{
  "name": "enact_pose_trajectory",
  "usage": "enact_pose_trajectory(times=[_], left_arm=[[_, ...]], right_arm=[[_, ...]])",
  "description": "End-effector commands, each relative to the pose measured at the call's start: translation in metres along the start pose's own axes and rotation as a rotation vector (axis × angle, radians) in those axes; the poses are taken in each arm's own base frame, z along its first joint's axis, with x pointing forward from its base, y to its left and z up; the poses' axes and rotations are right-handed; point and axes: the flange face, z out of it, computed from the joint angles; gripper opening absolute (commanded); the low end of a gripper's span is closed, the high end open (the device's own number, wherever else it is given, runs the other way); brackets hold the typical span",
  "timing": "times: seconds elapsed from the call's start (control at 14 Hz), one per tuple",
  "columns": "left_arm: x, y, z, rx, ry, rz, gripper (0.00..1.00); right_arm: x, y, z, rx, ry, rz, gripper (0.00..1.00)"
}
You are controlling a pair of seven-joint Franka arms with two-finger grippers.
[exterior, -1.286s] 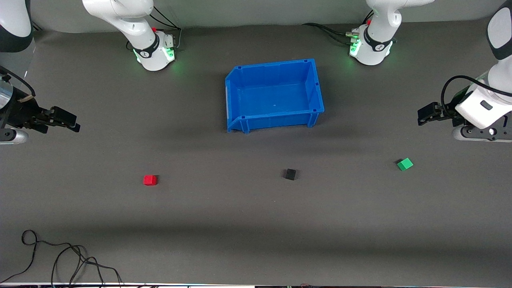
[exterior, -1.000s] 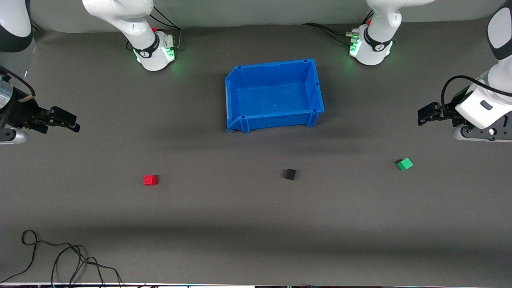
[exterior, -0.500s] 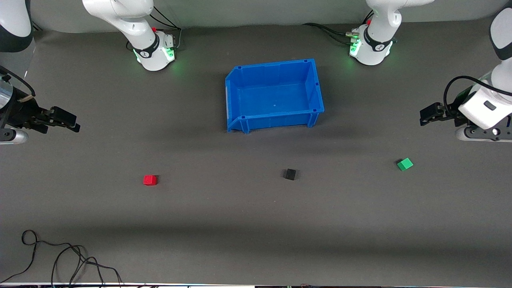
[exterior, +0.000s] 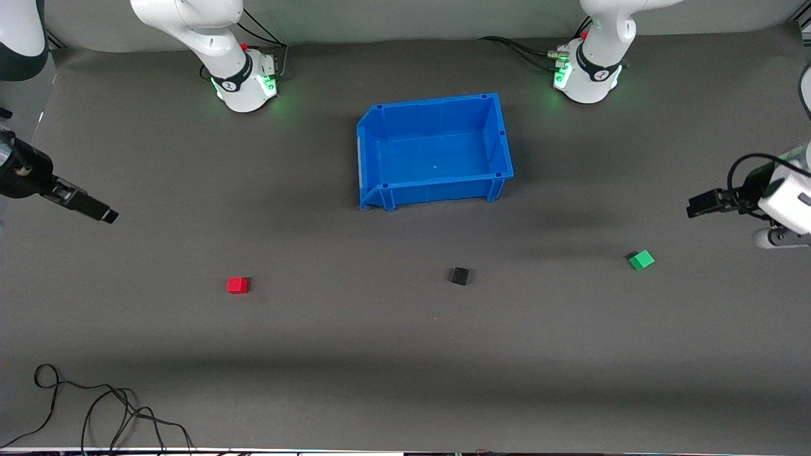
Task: Attach green and red cubes to black cube
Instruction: 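Reach the right gripper toward the red cube while the left gripper reaches the green cube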
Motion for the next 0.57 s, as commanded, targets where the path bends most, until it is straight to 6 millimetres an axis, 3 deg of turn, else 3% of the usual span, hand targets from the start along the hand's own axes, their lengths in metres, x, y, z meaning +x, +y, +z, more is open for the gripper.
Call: enact_pose_trajectory(times=[0.0, 0.21, 0.5], left_arm=[[0.021, -0.017, 0.044, -0.001, -0.04, -0.115, 0.99], [0.04, -0.01, 0.092, 0.002, -0.088, -0.28, 0.99], [0.062, -0.008, 0.157, -0.008, -0.117, -0.437, 1.0]], right_arm=[[0.009, -0.014, -0.001, 0.013, -0.006, 0.296, 1.0], [0.01, -0.016, 0.001, 0.052, -0.068, 0.492, 1.0], [0.02, -0.019, 0.031, 0.012, -0.111, 0.667, 1.0]])
